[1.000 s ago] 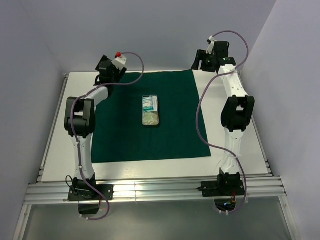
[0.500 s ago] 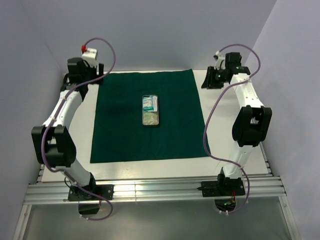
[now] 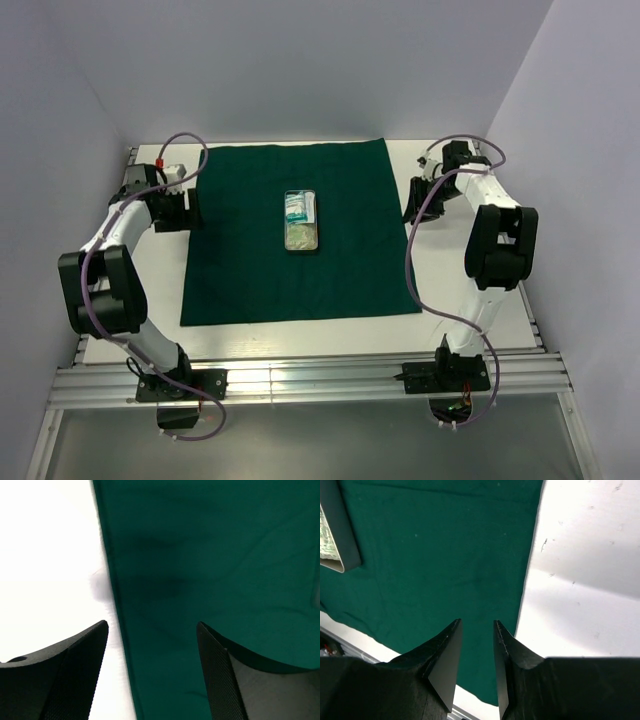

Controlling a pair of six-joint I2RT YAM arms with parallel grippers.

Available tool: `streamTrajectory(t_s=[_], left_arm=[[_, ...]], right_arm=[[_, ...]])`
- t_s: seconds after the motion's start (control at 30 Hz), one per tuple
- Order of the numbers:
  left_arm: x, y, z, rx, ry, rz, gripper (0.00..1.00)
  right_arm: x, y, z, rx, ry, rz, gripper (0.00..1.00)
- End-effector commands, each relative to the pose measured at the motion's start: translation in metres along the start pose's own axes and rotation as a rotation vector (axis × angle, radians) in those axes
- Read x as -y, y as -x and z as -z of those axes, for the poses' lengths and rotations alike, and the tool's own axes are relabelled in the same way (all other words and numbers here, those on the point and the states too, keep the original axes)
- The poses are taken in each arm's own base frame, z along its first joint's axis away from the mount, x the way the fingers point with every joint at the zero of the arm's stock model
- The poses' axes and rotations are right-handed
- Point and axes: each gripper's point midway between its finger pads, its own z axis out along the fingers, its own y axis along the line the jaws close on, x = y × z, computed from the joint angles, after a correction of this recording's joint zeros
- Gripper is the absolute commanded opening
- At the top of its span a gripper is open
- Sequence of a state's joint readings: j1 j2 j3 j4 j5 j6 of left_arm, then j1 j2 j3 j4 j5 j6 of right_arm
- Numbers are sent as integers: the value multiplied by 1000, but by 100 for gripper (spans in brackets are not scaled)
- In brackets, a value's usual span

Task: Open and lay out the surgical kit

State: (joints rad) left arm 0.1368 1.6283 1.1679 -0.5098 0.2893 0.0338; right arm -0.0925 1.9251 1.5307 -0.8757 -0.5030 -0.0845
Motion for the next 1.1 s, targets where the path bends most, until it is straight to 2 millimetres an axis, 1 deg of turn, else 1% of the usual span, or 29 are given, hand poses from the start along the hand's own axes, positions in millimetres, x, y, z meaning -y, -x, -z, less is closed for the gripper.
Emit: streamTrajectory(t_s=[0.0,0.07,0.13,0.17,0.27,0.33,0.47,0.57,0.7,0.9,0.97,1.07], left_arm=[[-5,-14,-9,-84,-41,0,75],[-10,-17,-19,-116,-44,5,75],[-14,-13,-23,-115,-33,7,75],[-16,-14,-28,-124,-30,11,75],[-23,-8,-34,-115,2,13,74],[-24,-5,-36,-112,4,18,75],[-29,-5,-44,-115,16,30,75],[-30,-4,-49,-120,16,30,75],[-39,-6,-56,-126,54,24,75],[-40,-17,-69,-152,46,33,75],[-37,-22,-72,-161,24,38,75],[-33,-27,-73,-172,-4,38,74]], right_arm=[[2,0,-7,-24,29,-2,39],[7,-1,-14,-42,21,-13,39],[13,-3,-20,-56,5,-18,40],[14,-2,-21,-58,1,-18,40],[21,-2,-26,-71,-18,-17,41],[27,-3,-32,-81,-33,-21,41],[37,-8,-40,-97,-66,-33,41],[39,-11,-47,-107,-71,-41,41],[40,-13,-53,-115,-84,-42,40],[33,-17,-65,-133,-89,-32,37],[31,-21,-69,-148,-88,-32,34],[32,-24,-72,-153,-98,-33,25]])
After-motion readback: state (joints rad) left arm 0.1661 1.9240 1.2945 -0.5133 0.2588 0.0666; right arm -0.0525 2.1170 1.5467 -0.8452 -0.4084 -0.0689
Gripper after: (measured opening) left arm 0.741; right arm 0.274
